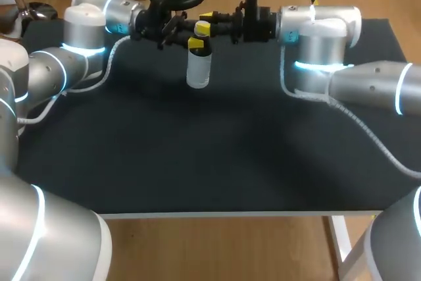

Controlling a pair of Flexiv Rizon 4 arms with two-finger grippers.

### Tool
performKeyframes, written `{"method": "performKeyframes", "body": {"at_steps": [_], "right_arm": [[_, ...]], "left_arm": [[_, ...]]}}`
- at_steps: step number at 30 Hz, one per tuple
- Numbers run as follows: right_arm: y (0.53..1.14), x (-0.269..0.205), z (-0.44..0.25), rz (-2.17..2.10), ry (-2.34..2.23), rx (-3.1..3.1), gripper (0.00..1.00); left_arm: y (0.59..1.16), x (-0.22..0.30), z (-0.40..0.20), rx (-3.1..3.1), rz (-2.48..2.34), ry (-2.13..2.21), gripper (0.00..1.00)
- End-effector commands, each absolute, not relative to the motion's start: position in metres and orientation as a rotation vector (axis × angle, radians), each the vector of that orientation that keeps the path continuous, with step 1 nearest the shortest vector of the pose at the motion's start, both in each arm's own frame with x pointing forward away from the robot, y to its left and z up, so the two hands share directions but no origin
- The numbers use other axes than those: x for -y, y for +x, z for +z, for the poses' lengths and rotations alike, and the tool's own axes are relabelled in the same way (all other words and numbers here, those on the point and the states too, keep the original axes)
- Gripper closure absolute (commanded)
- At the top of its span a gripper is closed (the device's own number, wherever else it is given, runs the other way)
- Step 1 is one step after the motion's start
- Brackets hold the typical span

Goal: Unscrew the bottle cap

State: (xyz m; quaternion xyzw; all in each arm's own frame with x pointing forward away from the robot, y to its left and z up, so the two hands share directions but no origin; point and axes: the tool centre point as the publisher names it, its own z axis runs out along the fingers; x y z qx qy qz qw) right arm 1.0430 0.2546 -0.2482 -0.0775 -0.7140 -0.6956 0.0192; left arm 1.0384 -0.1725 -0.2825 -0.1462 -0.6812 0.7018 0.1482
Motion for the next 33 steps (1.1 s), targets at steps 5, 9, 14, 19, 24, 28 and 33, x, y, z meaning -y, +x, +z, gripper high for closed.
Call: {"method": "performKeyframes", "body": {"at_steps": [5, 9, 14, 19, 24, 28, 33], "right_arm": [[1.041, -0.266, -0.260, -1.844, 0.503, 1.736, 1.00], [1.035, -0.267, -0.257, -1.784, 0.610, 1.642, 1.00], [1.029, -0.266, -0.247, -1.656, 0.748, 1.480, 1.00], [1.024, -0.267, -0.245, -1.496, 0.835, 1.410, 1.00], [1.023, -0.266, -0.247, -1.421, 0.864, 1.371, 1.00], [1.022, -0.265, -0.248, -1.388, 0.873, 1.359, 1.00], [1.025, -0.262, -0.250, -1.422, 0.829, 1.416, 0.61]], "left_arm": [[1.044, 0.170, -0.283, 1.939, 2.010, -0.444, 1.00], [1.044, 0.170, -0.283, 1.939, 2.010, -0.444, 1.00], [1.044, 0.170, -0.283, 1.939, 2.010, -0.444, 1.00], [1.044, 0.170, -0.283, 1.939, 2.010, -0.444, 1.00], [1.044, 0.170, -0.283, 1.939, 2.010, -0.444, 1.00], [1.044, 0.170, -0.283, 1.939, 2.010, -0.444, 1.00], [1.044, 0.170, -0.283, 1.939, 2.010, -0.444, 1.00]]}}
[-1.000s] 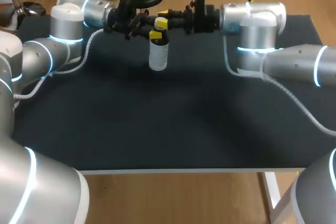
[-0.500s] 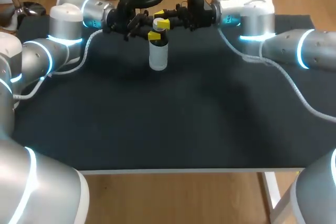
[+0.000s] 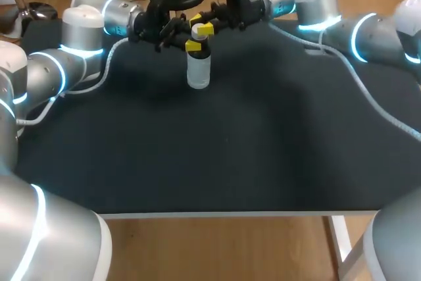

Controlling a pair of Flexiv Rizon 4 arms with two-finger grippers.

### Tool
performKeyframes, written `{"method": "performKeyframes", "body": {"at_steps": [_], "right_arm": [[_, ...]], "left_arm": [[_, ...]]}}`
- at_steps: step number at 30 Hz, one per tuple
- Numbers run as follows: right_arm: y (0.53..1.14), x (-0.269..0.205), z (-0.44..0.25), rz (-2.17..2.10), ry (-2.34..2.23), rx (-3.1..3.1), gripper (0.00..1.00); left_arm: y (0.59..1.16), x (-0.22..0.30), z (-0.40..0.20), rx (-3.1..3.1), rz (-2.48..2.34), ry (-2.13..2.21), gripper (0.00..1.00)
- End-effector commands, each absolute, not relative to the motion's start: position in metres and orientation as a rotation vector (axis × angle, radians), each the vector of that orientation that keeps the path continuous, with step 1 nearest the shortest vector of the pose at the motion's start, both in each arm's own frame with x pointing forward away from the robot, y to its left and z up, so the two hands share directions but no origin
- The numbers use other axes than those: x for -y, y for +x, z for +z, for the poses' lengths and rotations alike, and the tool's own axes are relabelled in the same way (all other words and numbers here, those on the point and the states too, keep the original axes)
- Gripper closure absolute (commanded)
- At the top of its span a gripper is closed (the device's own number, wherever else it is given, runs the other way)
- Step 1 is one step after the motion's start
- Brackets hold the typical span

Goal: Unscrew the bottle cap

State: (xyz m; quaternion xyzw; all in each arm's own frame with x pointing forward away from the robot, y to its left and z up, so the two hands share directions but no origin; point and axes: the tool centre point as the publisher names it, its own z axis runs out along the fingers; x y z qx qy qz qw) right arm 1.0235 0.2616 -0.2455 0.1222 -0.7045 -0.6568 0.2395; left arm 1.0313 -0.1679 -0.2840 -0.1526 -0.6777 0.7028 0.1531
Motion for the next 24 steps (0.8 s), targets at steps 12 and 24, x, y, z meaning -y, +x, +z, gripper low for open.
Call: {"method": "performKeyframes", "body": {"at_steps": [12, 24], "right_arm": [[1.046, -0.243, -0.237, -1.847, 0.494, 1.639, 0.00], [1.053, -0.216, -0.213, -2.199, -0.071, 2.075, 0.00]], "left_arm": [[1.044, 0.170, -0.283, 1.939, 2.010, -0.444, 1.00], [1.044, 0.170, -0.283, 1.939, 2.010, -0.444, 1.00]]}}
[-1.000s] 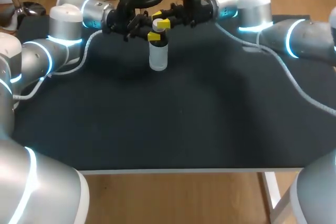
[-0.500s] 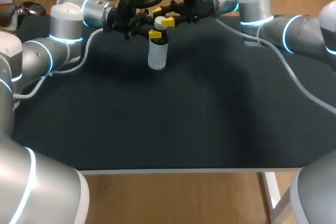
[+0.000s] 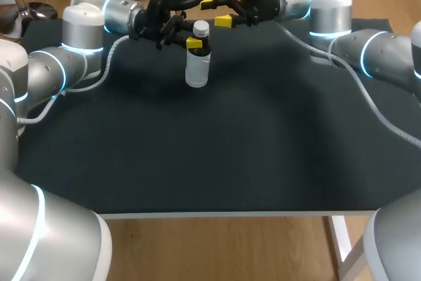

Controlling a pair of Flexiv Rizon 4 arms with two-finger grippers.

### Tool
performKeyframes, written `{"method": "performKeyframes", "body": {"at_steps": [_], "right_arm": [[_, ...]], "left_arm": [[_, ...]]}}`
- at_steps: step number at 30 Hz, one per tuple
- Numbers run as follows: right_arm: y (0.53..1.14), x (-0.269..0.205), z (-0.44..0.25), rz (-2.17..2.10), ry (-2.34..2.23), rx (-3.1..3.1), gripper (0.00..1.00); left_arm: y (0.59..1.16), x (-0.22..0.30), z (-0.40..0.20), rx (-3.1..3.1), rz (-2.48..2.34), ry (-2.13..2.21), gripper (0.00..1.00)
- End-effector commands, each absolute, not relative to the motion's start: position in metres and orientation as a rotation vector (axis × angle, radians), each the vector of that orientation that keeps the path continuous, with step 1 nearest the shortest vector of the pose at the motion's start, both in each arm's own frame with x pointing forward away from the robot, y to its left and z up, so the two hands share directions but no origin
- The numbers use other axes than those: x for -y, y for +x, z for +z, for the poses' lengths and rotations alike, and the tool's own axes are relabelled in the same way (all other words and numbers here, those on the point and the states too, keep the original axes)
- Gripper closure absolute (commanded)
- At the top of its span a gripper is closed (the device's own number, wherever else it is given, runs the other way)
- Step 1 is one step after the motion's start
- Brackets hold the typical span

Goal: Unscrew the bottle cap

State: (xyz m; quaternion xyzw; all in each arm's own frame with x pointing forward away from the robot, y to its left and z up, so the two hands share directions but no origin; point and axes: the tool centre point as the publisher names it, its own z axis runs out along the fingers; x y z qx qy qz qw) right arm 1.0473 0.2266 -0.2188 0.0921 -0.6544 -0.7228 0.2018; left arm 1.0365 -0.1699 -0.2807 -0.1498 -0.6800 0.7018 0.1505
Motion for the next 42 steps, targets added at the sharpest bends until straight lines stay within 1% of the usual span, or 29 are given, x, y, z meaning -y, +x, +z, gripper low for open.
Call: {"method": "performKeyframes", "body": {"at_steps": [1, 15, 23, 35, 42], "right_arm": [[1.052, -0.214, -0.212, -2.221, -0.084, 2.112, 0.00], [1.043, -0.195, -0.197, -2.311, -0.478, 2.471, 0.00], [1.041, -0.189, -0.195, -2.232, -0.763, 2.659, 0.00], [1.044, -0.191, -0.200, -2.118, -1.123, 2.743, 0.00], [1.043, -0.200, -0.204, -2.096, -1.179, 2.766, 0.00]], "left_arm": [[1.044, 0.170, -0.283, 1.939, 2.010, -0.444, 1.00], [1.044, 0.170, -0.283, 1.934, 2.015, -0.454, 1.00], [1.045, 0.170, -0.283, 1.929, 2.024, -0.458, 1.00], [1.047, 0.172, -0.284, 1.925, 2.047, -0.451, 1.00], [1.049, 0.173, -0.284, 1.908, 2.111, -0.445, 1.00]]}}
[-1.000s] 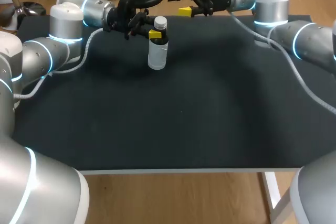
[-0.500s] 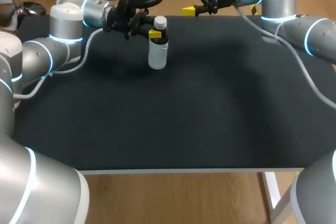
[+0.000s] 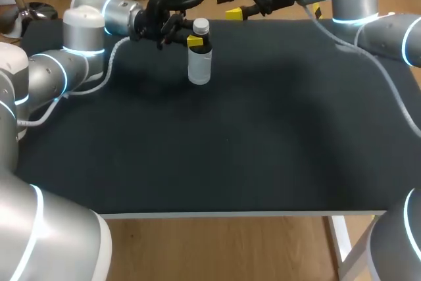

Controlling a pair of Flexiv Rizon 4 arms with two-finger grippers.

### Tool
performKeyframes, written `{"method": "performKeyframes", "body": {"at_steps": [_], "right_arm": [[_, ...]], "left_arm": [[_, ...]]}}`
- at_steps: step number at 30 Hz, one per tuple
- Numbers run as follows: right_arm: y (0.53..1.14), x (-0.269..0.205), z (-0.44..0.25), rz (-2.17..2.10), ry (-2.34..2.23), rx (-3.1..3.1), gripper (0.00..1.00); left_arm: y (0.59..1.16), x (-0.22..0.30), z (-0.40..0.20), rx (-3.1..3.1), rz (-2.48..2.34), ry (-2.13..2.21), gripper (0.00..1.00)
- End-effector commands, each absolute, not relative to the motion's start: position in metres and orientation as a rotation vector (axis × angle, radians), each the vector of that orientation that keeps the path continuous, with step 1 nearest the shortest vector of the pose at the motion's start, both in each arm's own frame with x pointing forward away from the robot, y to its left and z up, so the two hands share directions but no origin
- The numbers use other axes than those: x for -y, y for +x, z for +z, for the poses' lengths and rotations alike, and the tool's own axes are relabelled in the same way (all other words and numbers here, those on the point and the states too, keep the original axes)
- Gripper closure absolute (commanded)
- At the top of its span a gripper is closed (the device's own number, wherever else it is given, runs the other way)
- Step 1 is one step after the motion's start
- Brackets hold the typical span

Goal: Unscrew the bottle cap

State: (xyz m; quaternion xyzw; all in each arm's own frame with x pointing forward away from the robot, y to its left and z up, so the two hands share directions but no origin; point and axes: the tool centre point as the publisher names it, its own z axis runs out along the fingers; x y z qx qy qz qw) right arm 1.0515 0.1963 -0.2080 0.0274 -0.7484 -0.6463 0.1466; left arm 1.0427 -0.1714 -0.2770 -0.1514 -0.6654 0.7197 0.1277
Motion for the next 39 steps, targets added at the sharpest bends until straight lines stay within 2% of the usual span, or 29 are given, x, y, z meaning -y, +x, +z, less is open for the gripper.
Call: {"method": "performKeyframes", "body": {"at_steps": [1, 22, 39], "right_arm": [[1.043, -0.201, -0.204, -2.092, -1.191, 2.768, 0.00], [1.044, -0.226, -0.218, -2.207, -1.401, 2.735, 0.00], [1.037, -0.245, -0.229, -2.243, -1.334, 2.711, 0.00]], "left_arm": [[1.049, 0.173, -0.284, 1.901, 2.119, -0.442, 1.00], [1.050, 0.172, -0.283, 1.880, 2.151, -0.434, 1.00], [1.050, 0.172, -0.283, 1.880, 2.151, -0.434, 1.00]]}}
